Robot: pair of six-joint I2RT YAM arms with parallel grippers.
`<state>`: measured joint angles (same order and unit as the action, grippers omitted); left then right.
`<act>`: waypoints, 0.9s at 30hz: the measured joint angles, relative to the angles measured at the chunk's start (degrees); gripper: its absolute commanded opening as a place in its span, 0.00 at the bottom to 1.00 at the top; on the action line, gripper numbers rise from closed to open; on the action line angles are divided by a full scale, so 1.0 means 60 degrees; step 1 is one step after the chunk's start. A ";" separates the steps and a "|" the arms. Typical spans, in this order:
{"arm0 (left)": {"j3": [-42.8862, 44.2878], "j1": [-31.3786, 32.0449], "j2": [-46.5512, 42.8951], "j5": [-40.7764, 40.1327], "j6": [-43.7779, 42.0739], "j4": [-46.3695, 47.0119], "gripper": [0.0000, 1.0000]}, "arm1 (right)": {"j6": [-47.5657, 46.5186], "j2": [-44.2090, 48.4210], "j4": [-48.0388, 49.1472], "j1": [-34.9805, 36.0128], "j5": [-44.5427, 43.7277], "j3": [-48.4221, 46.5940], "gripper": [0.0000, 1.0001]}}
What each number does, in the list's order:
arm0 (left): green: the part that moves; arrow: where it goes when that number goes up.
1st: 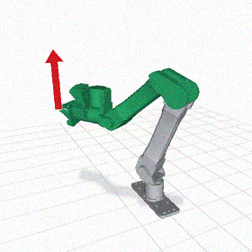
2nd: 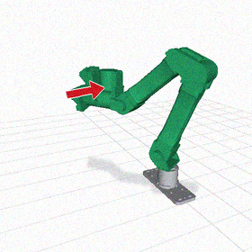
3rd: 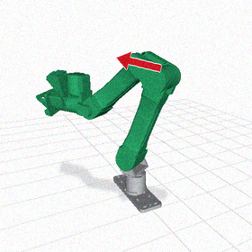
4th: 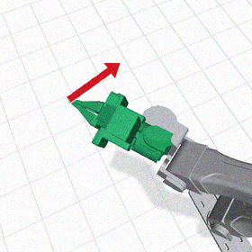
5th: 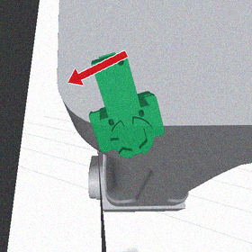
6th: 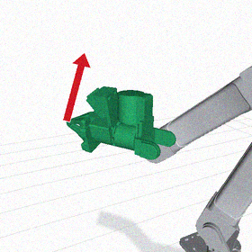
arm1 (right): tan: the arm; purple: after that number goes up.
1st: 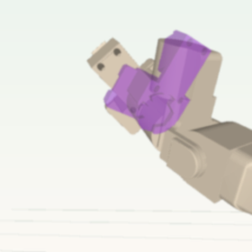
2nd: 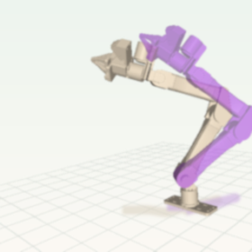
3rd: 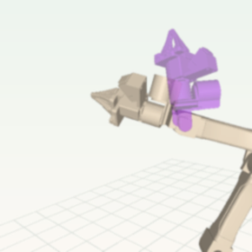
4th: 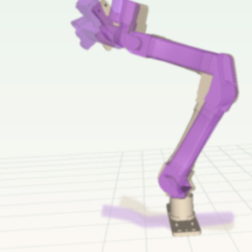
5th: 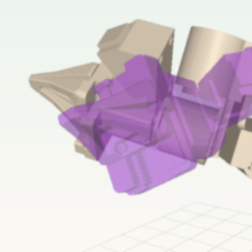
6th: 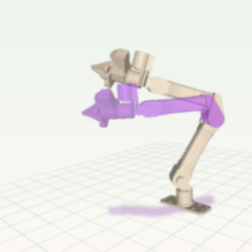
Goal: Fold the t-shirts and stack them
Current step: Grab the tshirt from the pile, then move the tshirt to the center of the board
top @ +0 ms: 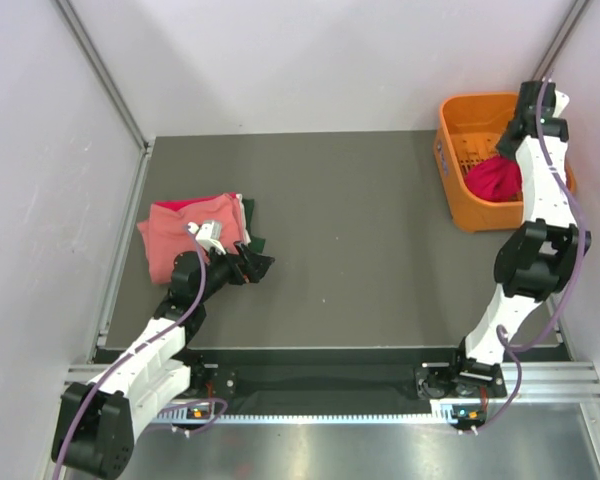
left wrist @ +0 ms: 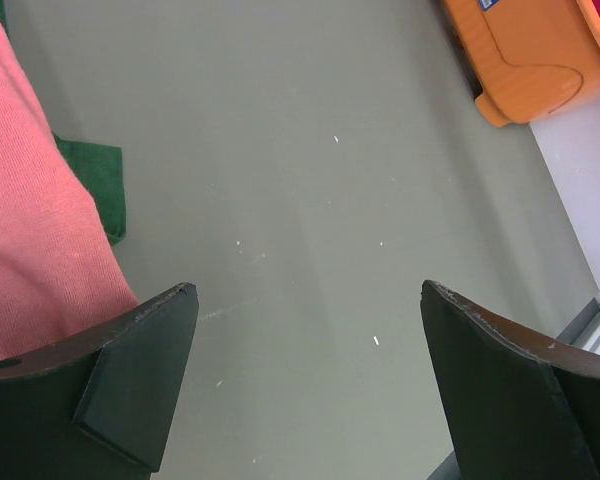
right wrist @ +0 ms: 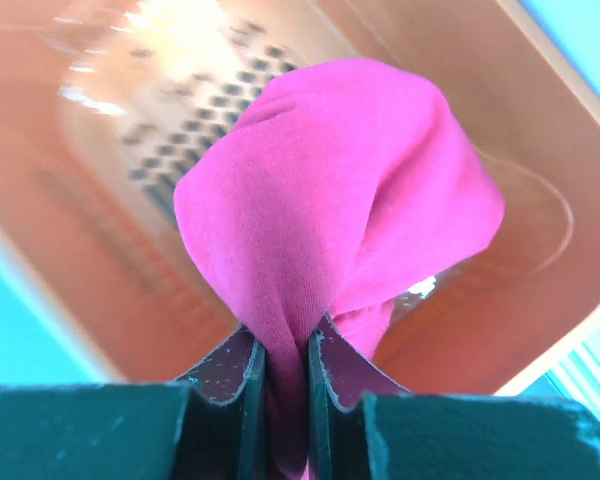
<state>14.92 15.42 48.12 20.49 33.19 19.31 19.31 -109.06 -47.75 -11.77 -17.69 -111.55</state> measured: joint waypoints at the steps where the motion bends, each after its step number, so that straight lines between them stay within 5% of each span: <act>1: 0.0000 0.0000 0.0000 0.0000 0.0000 0.0000 0.97 | -0.0033 0.0073 -0.0058 0.0069 0.0102 -0.0160 0.00; 13: 0.0000 0.0000 -0.0036 -0.0069 -0.0011 -0.0022 0.97 | -0.0820 0.2867 0.0222 0.3603 0.1417 -0.2025 0.00; 17: 0.0000 0.0000 -0.0120 -0.0087 -0.0015 -0.0047 0.97 | -0.0761 0.3748 0.0648 0.3712 0.2550 -0.1953 0.00; 27: 0.0000 0.0004 -0.0127 -0.0113 -0.0015 -0.0080 0.97 | -0.0794 0.4666 0.1840 0.4750 0.5031 0.2645 0.00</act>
<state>14.92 15.44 47.35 19.81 33.10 18.83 14.55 -81.06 -36.71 16.73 12.49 -95.68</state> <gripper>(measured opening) 0.972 0.105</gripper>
